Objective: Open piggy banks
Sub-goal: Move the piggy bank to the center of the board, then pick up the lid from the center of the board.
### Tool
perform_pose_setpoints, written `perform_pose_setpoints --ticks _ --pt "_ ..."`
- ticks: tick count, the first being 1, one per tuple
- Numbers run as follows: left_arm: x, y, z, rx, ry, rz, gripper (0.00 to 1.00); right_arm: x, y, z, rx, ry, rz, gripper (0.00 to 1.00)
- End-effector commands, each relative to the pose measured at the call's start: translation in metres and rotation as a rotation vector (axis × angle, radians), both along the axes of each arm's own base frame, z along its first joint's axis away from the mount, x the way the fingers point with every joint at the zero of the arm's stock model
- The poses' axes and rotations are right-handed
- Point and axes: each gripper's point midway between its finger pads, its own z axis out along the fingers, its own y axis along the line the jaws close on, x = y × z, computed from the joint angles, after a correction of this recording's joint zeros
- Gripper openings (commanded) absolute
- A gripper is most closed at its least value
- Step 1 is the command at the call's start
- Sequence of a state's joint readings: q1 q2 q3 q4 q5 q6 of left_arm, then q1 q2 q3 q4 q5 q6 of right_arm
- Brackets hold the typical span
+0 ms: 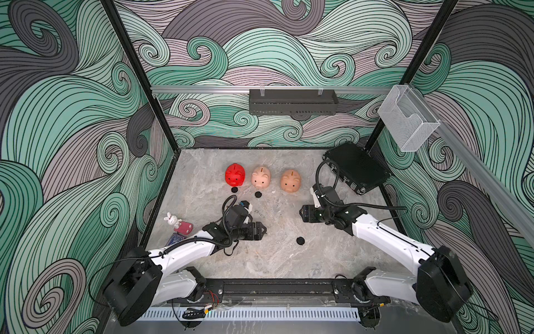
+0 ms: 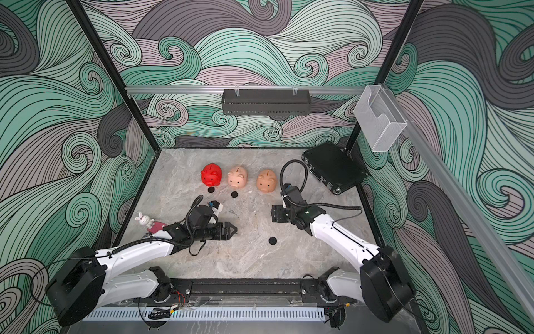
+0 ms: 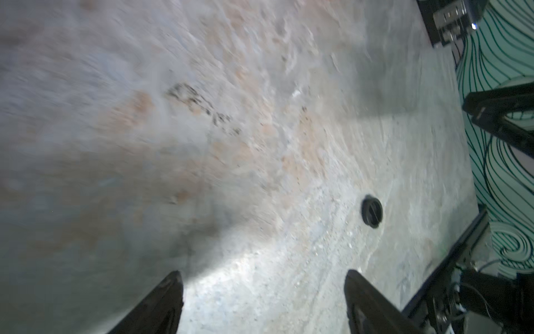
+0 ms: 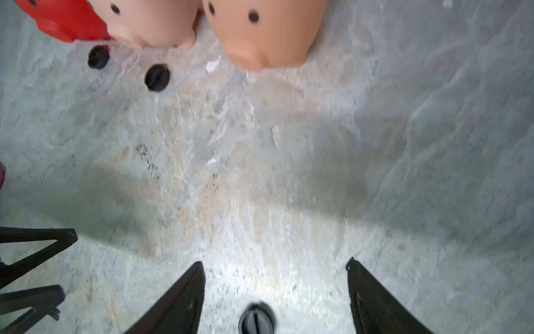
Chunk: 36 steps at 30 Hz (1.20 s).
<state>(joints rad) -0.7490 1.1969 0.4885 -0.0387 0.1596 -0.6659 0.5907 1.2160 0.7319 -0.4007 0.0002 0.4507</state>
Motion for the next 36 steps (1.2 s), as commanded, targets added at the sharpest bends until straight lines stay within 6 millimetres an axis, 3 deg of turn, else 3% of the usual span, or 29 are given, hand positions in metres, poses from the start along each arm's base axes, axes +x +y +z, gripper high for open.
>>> perform_pose_setpoints --ticks 1,4,8,12,13,18,25,36 --pt "0.002 -0.028 0.013 -0.065 -0.037 -0.015 0.83 -0.039 -0.01 -0.018 -0.054 0.124 -0.007 0.7" --pt "-0.003 -0.046 0.011 -0.075 -0.034 -0.048 0.78 -0.064 -0.007 -0.025 -0.071 0.176 0.037 0.62" --pt "-0.009 -0.065 0.008 -0.077 -0.033 -0.089 0.77 -0.082 0.0 -0.028 -0.083 0.215 0.088 0.5" --pt "-0.017 -0.085 0.007 -0.089 -0.032 -0.133 0.76 -0.088 0.015 -0.031 -0.078 0.244 0.146 0.37" --pt "-0.02 -0.089 -0.003 -0.071 -0.015 -0.145 0.76 -0.088 0.019 -0.031 -0.078 0.247 0.161 0.34" --pt "-0.028 -0.108 -0.013 -0.075 0.004 -0.177 0.76 -0.086 0.03 -0.039 -0.109 0.278 0.207 0.24" --pt "-0.03 -0.106 -0.024 -0.074 0.017 -0.155 0.75 -0.08 0.042 -0.047 -0.138 0.293 0.231 0.18" --pt "-0.03 -0.101 -0.027 -0.067 0.018 -0.133 0.75 -0.074 0.036 -0.064 -0.236 0.313 0.216 0.18"
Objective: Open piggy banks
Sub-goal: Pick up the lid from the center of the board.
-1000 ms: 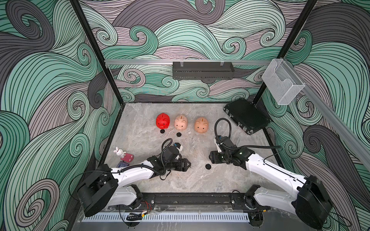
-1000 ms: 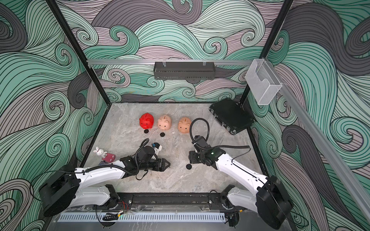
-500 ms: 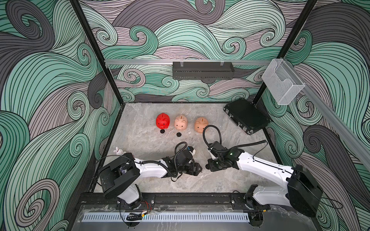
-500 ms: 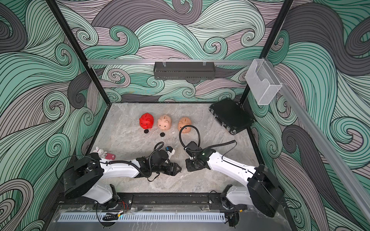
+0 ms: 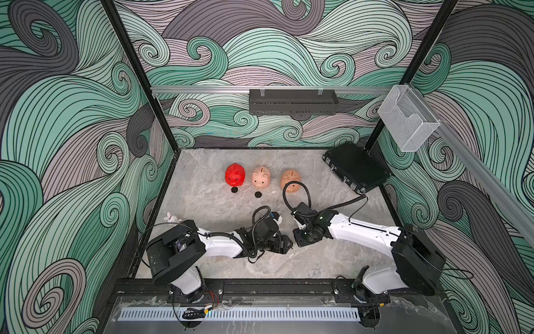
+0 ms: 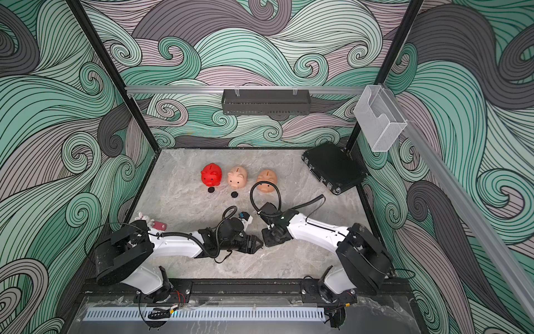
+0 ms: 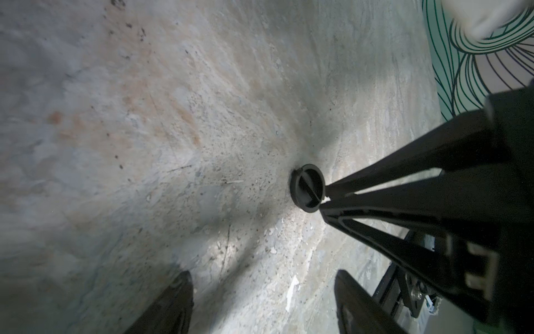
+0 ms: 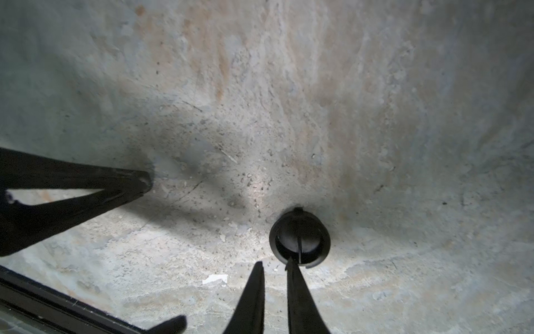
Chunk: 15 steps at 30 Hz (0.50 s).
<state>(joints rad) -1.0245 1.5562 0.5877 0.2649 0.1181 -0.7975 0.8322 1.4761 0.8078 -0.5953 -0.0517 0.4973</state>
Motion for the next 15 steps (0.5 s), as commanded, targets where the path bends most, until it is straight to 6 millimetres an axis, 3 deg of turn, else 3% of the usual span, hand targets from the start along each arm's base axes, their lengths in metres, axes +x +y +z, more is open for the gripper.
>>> perform_pose_setpoints --ticks 1,15 --pt "0.003 0.0 0.002 -0.008 -0.011 0.022 0.75 0.004 -0.004 0.0 -0.041 -0.022 0.009 0.18" --pt "0.004 0.004 0.001 0.006 -0.013 0.038 0.75 0.007 -0.003 -0.019 -0.086 0.001 0.021 0.16"
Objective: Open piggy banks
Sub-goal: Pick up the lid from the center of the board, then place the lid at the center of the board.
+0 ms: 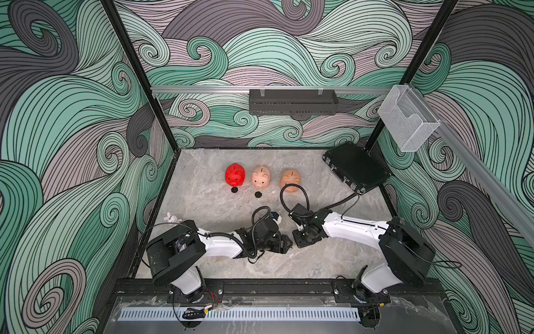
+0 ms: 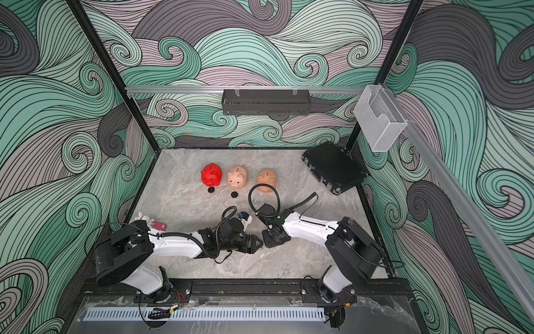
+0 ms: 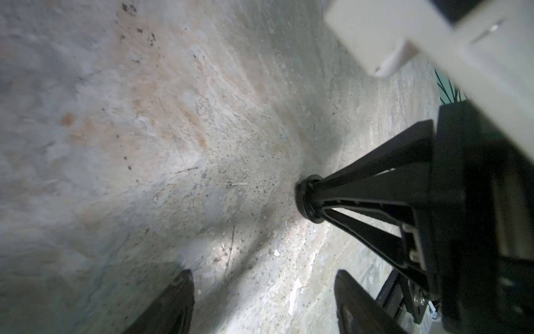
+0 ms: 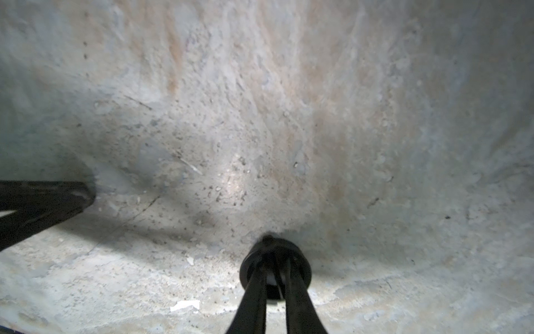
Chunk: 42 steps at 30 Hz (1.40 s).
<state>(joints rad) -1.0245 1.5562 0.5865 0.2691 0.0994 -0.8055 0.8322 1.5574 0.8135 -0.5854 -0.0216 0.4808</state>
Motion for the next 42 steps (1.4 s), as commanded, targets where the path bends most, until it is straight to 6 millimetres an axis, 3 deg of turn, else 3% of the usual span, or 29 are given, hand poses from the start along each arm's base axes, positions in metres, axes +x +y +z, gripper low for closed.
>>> perform_pose_setpoints --ticks 1,14,22,25,29,30,36,42 --pt "0.001 0.002 0.001 0.004 -0.006 0.02 0.75 0.005 0.002 -0.001 -0.018 -0.016 0.012 0.16" --pt "0.001 0.007 0.0 0.011 -0.009 0.036 0.75 -0.004 -0.01 -0.014 -0.099 0.02 0.023 0.07" --pt "0.002 0.011 0.002 0.014 -0.015 0.047 0.75 -0.005 -0.01 -0.011 -0.102 0.006 0.02 0.0" --pt "0.004 0.014 0.008 0.017 -0.032 0.058 0.75 -0.001 -0.004 0.005 -0.044 -0.04 0.017 0.0" --pt "0.013 0.021 0.024 0.047 -0.085 0.081 0.75 0.01 0.014 0.042 0.139 -0.155 0.025 0.0" --pt "0.017 0.022 0.038 0.032 -0.117 0.085 0.75 0.014 0.018 0.052 0.19 -0.188 0.02 0.0" --pt "0.044 0.031 0.061 0.028 -0.163 0.113 0.78 0.041 0.017 0.093 0.427 -0.31 -0.103 0.0" --pt "0.074 0.047 0.07 -0.014 -0.148 0.166 0.78 0.073 0.007 0.102 0.624 -0.312 -0.283 0.0"
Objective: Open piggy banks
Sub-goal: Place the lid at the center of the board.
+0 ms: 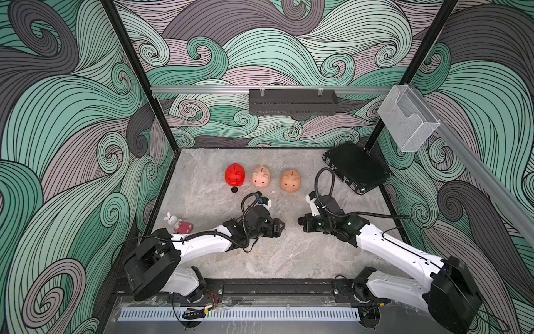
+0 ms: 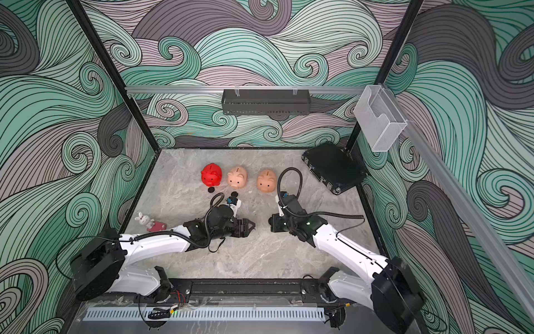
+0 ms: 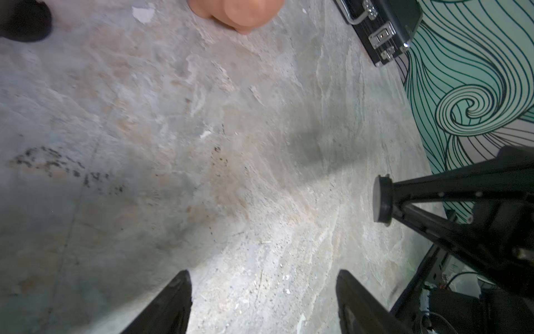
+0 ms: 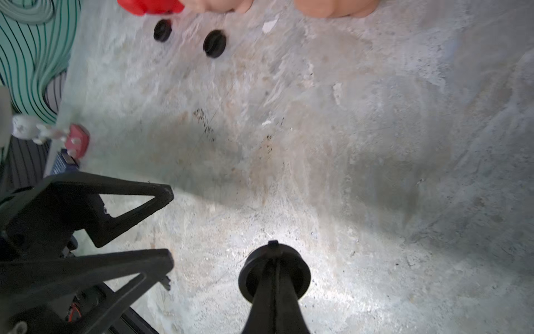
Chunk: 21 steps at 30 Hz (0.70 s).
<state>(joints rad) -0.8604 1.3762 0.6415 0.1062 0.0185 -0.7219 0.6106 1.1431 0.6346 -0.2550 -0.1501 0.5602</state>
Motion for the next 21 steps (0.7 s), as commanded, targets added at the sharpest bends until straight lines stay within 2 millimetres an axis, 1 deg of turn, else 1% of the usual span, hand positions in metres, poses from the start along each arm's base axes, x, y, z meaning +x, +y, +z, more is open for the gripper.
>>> perform_pose_setpoints --ticks 1,4,7,12,13,15,16,18,21 --pt "0.017 0.006 0.015 -0.025 -0.01 0.007 0.77 0.016 0.011 0.009 0.161 0.005 -0.043 0.0" --pt "0.03 0.014 0.02 -0.031 -0.015 0.03 0.77 0.029 0.014 0.003 0.222 0.03 -0.082 0.0" --pt "0.041 0.02 0.024 -0.043 -0.018 0.051 0.78 0.041 0.023 -0.005 0.27 0.053 -0.11 0.0" --pt "0.058 0.027 0.024 -0.07 -0.006 0.083 0.78 0.071 0.033 -0.013 0.348 0.049 -0.181 0.0" --pt "0.06 0.028 0.024 -0.076 -0.003 0.088 0.78 0.075 0.035 -0.014 0.353 0.048 -0.188 0.0" --pt "0.066 0.028 0.03 -0.098 -0.008 0.093 0.78 0.086 0.038 -0.019 0.35 0.048 -0.205 0.0" --pt "0.068 0.029 0.02 -0.085 0.016 0.097 0.78 0.091 0.038 -0.021 0.345 0.048 -0.217 0.0" --pt "0.071 0.029 0.021 -0.09 0.018 0.097 0.78 0.1 0.037 -0.026 0.337 0.047 -0.24 0.0" --pt "0.073 0.029 0.022 -0.085 0.021 0.092 0.78 0.113 0.036 -0.028 0.328 0.034 -0.249 0.0"
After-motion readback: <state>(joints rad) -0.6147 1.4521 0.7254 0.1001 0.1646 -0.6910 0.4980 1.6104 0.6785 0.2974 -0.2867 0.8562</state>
